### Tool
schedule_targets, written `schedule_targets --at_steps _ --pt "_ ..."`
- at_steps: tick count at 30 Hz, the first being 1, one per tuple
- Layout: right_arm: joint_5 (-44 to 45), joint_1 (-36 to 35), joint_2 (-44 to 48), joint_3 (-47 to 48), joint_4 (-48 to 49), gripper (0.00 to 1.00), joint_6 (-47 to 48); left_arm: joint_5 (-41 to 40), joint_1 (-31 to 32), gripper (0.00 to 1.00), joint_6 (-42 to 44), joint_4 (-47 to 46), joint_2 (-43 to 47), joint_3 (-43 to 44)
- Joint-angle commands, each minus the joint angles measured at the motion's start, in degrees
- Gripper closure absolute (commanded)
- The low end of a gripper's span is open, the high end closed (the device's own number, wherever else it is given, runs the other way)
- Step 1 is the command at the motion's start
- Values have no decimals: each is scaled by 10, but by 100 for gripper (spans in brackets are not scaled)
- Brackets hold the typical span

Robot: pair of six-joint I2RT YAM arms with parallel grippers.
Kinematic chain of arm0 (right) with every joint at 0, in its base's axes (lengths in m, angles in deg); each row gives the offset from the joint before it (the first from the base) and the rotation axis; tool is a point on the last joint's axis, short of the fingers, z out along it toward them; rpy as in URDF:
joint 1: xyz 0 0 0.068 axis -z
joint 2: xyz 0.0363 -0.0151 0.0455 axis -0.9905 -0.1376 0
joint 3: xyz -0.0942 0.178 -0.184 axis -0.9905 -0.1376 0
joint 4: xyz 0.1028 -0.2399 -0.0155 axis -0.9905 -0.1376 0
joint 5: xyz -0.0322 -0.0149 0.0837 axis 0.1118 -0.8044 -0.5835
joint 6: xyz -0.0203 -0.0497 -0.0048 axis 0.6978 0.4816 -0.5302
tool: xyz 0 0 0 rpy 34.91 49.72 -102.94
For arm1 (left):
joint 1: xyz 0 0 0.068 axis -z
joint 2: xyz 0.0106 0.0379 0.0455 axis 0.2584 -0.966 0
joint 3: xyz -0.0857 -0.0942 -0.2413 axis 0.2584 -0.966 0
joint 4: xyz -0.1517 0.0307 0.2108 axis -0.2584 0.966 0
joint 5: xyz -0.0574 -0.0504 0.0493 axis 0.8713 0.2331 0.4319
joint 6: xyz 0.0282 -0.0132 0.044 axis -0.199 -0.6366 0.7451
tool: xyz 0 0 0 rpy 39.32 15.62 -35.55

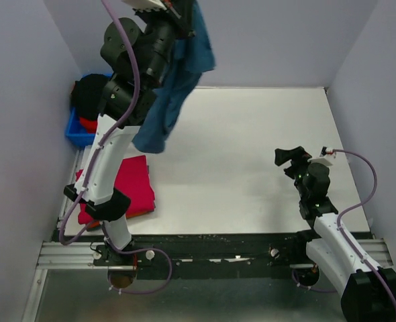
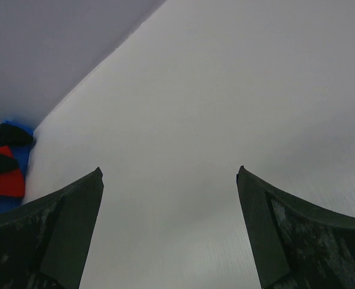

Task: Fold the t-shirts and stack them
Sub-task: Move the tshirt to the center of the board

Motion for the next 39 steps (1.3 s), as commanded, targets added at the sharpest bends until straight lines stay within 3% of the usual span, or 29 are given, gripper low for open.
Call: schedule_targets --at_steps 1,4,8,13,14,17,18,20,24,31,39 --pt "12 -2 16 -2 -1 0 -3 6 91 100 89 10 -46 117" --pt "13 -2 21 -5 1 0 -1 -8 98 100 70 -79 20 15" --pt "6 -2 19 0 0 0 3 -94 96 100 77 -96 70 -83" --pt "-7 -2 17 8 -9 0 25 -204 72 100 14 -143 148 -342" --pt "-10 -2 14 8 -5 0 28 -220 60 90 -15 -140 157 -382" --pt "-32 -2 -9 17 -3 0 37 -201 14 29 -121 -81 155 -468" --pt "-37 -2 -21 23 -5 0 37 -182 -1 16 -148 -56 148 -483" --pt "-40 -2 -50 40 -17 1 38 -135 -30 8 -180 -25 128 -512" --pt "-39 -2 -115 79 -63 6 29 -121 -44 7 -179 -6 116 -569" --pt "2 -2 -166 101 -128 20 -9 -67 -45 7 -158 -78 150 -712" --pt "67 -2 -139 146 -375 30 -46 3 -39 9 -135 -136 185 -827"
